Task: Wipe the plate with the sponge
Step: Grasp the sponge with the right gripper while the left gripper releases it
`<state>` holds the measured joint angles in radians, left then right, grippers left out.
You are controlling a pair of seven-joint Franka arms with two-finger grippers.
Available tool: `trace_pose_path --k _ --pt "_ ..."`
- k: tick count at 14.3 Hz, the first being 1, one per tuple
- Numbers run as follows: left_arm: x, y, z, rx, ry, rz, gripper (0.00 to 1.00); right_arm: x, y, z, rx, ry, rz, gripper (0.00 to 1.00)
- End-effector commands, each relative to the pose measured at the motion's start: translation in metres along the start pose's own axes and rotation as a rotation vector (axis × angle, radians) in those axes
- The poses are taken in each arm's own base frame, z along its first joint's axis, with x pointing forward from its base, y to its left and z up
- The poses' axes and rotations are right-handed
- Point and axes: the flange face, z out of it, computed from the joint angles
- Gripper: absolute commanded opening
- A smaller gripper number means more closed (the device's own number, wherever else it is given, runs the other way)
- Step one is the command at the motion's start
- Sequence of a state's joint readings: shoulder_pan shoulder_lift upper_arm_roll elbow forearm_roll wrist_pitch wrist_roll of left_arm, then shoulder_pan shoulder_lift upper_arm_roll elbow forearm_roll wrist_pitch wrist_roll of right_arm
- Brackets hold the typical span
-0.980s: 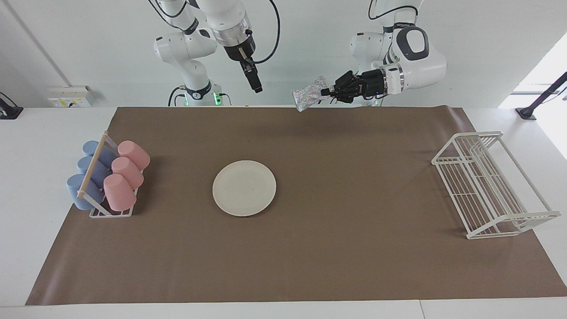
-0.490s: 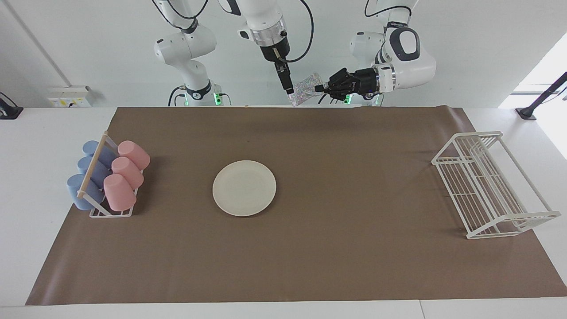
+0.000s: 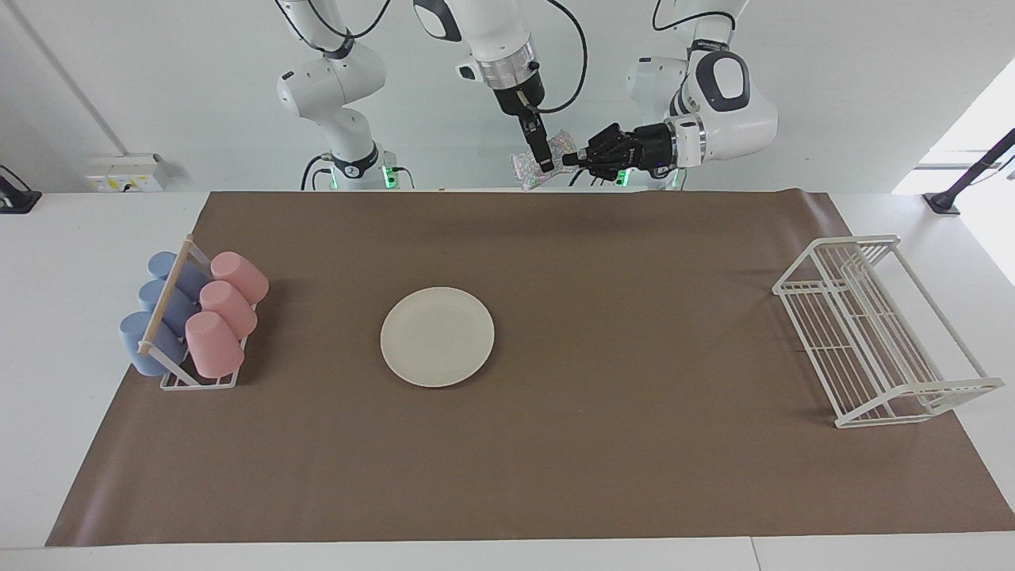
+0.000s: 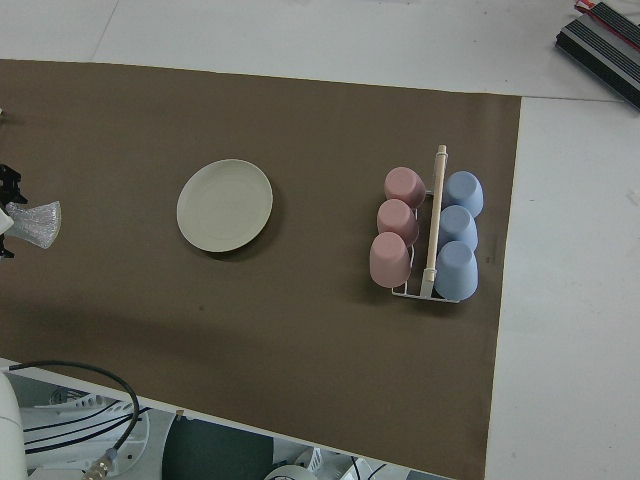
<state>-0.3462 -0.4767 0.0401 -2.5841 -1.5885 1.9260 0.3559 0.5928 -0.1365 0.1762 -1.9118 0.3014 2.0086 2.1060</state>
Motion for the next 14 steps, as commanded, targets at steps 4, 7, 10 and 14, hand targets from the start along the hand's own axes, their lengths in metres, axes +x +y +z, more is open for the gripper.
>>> trace_pose_path --k 4,7,10,14 --pt "-0.0083 -0.0003 -0.0029 -0.024 0.011 0.014 0.0 0.0094 0.0081 0.0045 0.007 0.003 0.001 0.99" --pt "-0.0084 -0.0003 -0.0028 -0.024 0.01 0.014 0.0 0.0086 0.0065 0.0045 0.015 -0.002 -0.022 0.22" --pt "-0.0093 0.0 -0.0017 -0.026 0.002 0.014 0.0 0.0079 0.003 0.0036 0.031 -0.012 -0.025 0.04" --pt "-0.009 0.0 -0.0016 -0.023 0.002 0.016 0.0 0.0082 0.003 0.0038 0.021 -0.011 -0.043 0.0"
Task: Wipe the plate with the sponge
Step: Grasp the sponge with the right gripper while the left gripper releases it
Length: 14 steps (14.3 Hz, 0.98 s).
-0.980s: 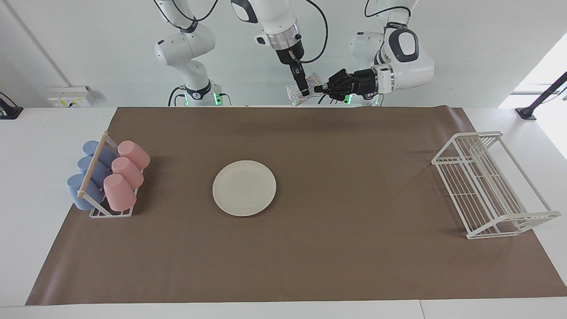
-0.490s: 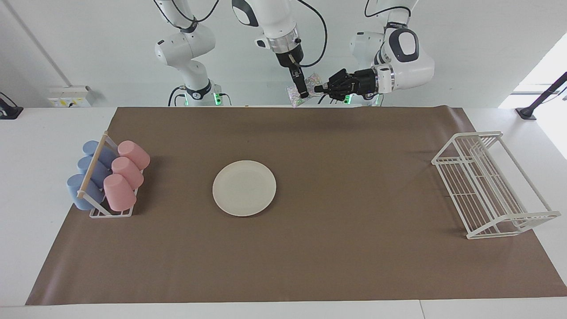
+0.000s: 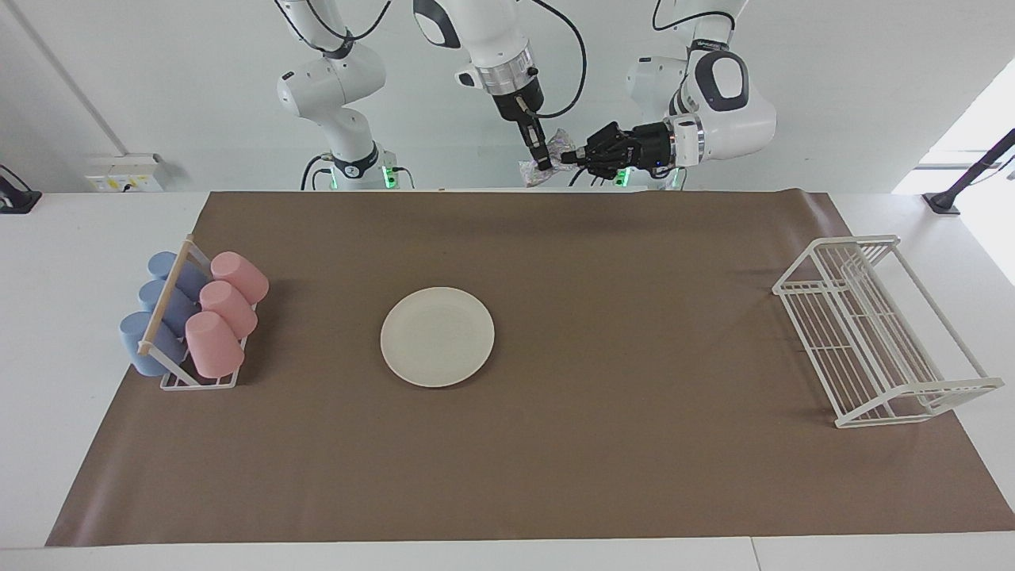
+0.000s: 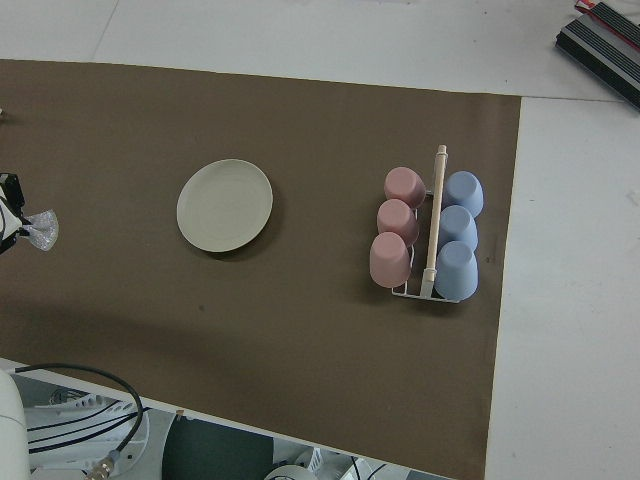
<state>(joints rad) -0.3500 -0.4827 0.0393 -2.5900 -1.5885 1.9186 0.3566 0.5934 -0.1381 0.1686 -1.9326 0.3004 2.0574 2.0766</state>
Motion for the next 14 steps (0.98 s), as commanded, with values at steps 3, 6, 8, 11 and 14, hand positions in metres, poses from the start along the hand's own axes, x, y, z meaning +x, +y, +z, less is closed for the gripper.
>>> trace_pose_path --k 3,6,8,11,14 --pt "-0.006 0.005 -0.002 -0.012 0.008 -0.002 0.99 0.006 0.005 -0.001 -0.004 0.0 -0.026 0.0" --pt "-0.006 0.005 -0.002 -0.008 0.007 -0.036 1.0 0.022 -0.006 -0.003 0.01 0.01 -0.016 0.0" --pt "-0.006 0.005 -0.002 -0.005 0.01 -0.042 1.0 0.055 -0.026 -0.002 0.02 0.028 -0.066 0.0" --pt "-0.004 0.003 -0.004 0.027 0.015 -0.046 1.0 0.11 -0.075 0.058 0.051 0.039 -0.1 0.0" --pt "-0.001 0.007 -0.005 0.089 0.008 -0.05 1.0 0.178 -0.095 0.113 0.088 0.073 -0.152 0.0"
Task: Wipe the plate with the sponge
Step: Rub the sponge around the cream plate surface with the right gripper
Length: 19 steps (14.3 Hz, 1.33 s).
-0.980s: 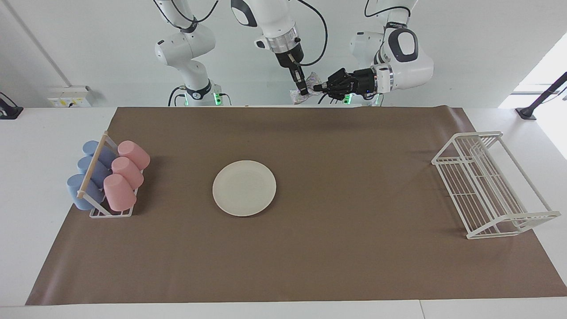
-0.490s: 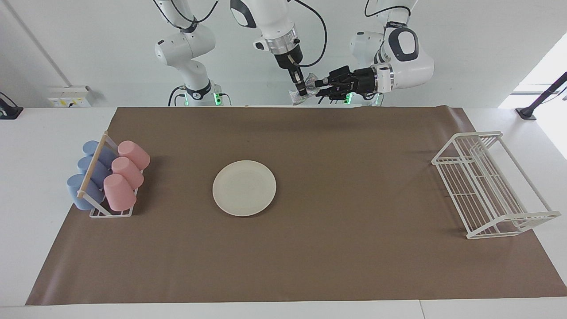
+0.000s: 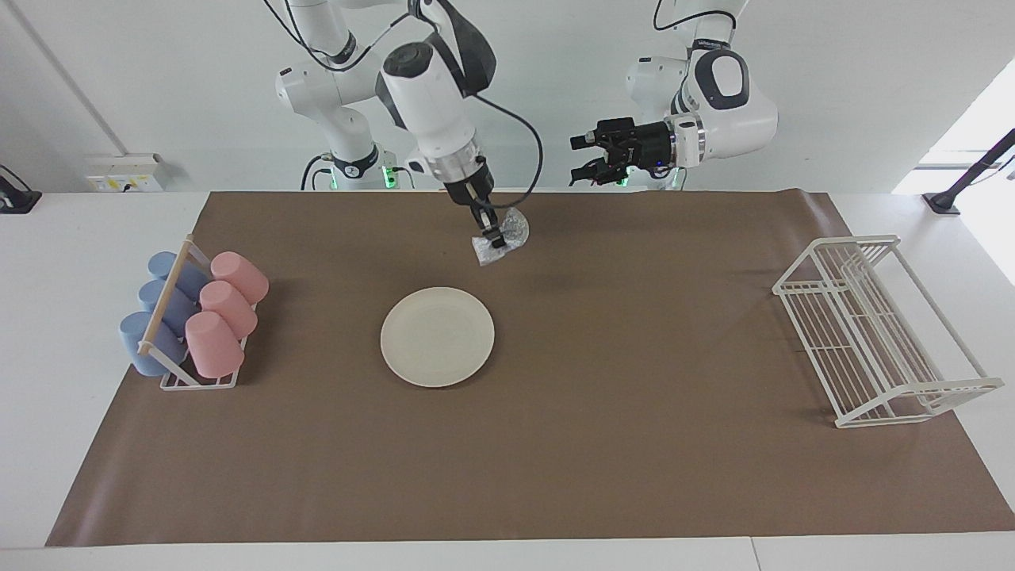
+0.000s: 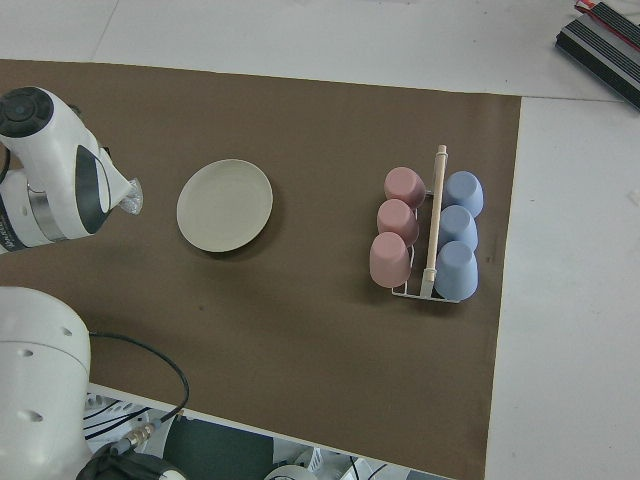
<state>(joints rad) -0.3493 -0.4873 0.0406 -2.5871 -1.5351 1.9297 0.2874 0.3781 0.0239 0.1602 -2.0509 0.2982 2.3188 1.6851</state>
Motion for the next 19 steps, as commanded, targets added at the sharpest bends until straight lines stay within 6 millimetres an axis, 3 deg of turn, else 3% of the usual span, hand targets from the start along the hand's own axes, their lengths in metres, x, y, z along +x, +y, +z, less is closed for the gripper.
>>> trace_pose_path --k 1,2,3,7,10,12,16,19 --pt "0.001 0.01 -0.005 0.079 0.013 -0.013 1.0 0.051 0.008 0.046 0.034 0.034 -0.07 0.0" --pt "0.004 0.009 -0.009 0.142 0.018 0.0 1.0 0.072 0.014 0.055 0.044 0.05 -0.083 0.0" --pt "0.008 0.004 -0.012 0.199 0.021 0.013 1.0 0.079 0.018 0.065 0.035 0.056 -0.089 0.0" --pt "0.022 -0.012 -0.04 0.454 0.024 0.072 1.0 0.092 0.025 0.119 -0.002 0.062 -0.111 0.0" --pt "0.031 -0.024 -0.064 0.625 0.027 0.095 1.0 0.111 0.026 0.136 -0.025 0.069 -0.165 0.0" --pt "0.042 -0.027 -0.076 0.73 0.035 0.107 1.0 0.144 0.023 0.136 -0.033 0.077 -0.223 0.0" --pt "0.078 -0.002 -0.084 1.021 0.075 0.1 1.0 0.21 0.019 0.126 -0.029 0.097 -0.329 0.0" --pt "0.08 -0.005 -0.09 1.125 0.065 0.139 1.0 0.198 0.023 0.133 -0.037 0.084 -0.308 0.0"
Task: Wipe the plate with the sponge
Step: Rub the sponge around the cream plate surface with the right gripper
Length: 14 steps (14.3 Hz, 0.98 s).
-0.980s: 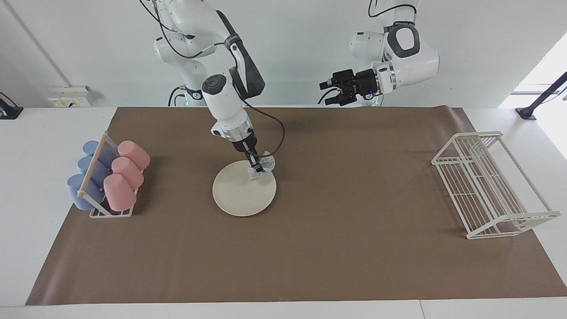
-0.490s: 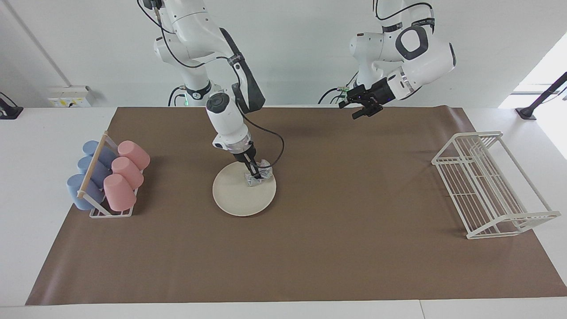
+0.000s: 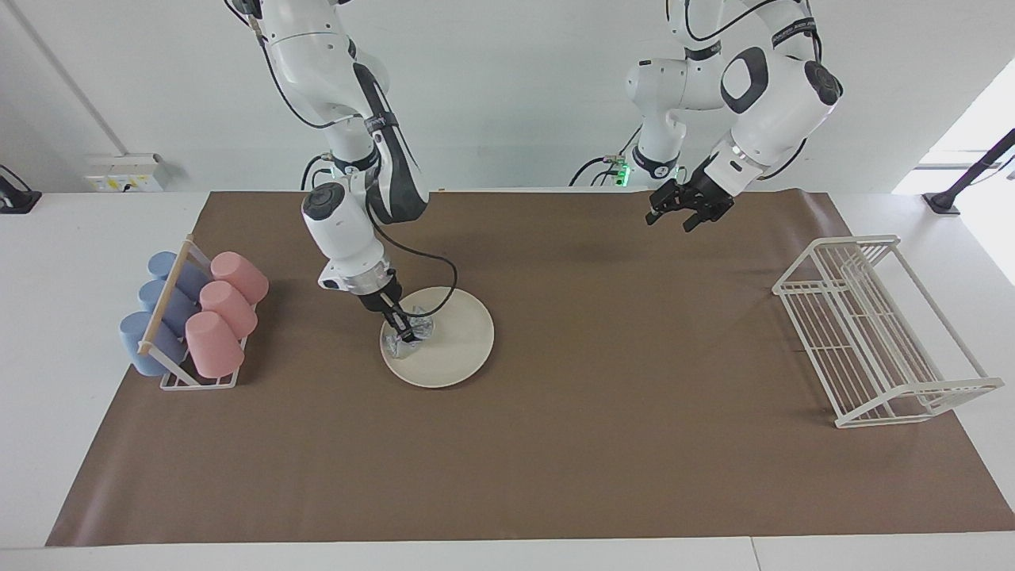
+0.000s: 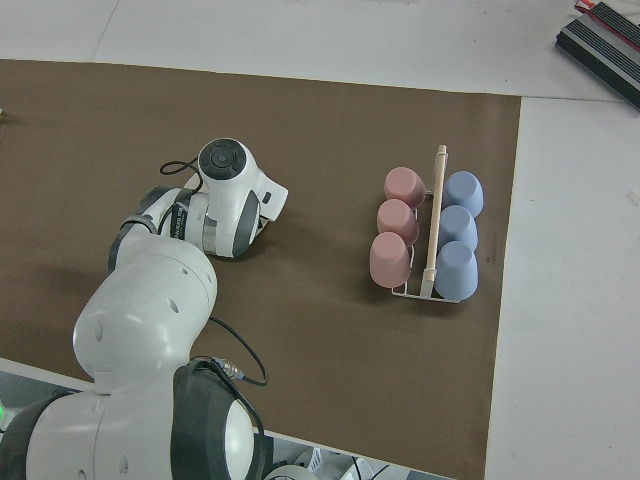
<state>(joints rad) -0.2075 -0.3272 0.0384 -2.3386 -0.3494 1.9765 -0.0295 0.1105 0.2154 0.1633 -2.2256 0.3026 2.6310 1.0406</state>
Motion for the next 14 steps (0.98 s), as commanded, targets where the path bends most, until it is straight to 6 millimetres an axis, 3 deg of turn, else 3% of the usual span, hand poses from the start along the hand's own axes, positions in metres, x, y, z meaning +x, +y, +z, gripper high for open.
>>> trace_pose_path --k 1,5,6,8,12,14 --pt "0.005 -0.002 0.0 0.092 -0.003 0.022 1.0 -0.023 0.005 0.032 -0.024 -0.022 0.017 0.0" --pt "0.007 -0.008 -0.003 0.091 0.011 0.008 1.0 -0.099 -0.012 0.049 0.017 -0.027 0.134 0.0" --pt "0.007 -0.008 -0.003 0.091 0.011 0.009 1.0 -0.101 -0.013 0.049 0.023 -0.026 0.149 0.0" --pt "0.007 -0.007 -0.002 0.091 0.01 0.009 1.0 -0.089 -0.011 0.048 0.024 -0.02 0.122 0.0" --pt "0.007 -0.007 -0.002 0.091 0.01 0.009 1.0 -0.026 0.0 0.04 0.025 0.006 -0.007 0.0" --pt "0.007 -0.007 -0.002 0.091 0.009 0.011 1.0 -0.005 0.008 0.038 0.003 0.002 -0.05 0.0"
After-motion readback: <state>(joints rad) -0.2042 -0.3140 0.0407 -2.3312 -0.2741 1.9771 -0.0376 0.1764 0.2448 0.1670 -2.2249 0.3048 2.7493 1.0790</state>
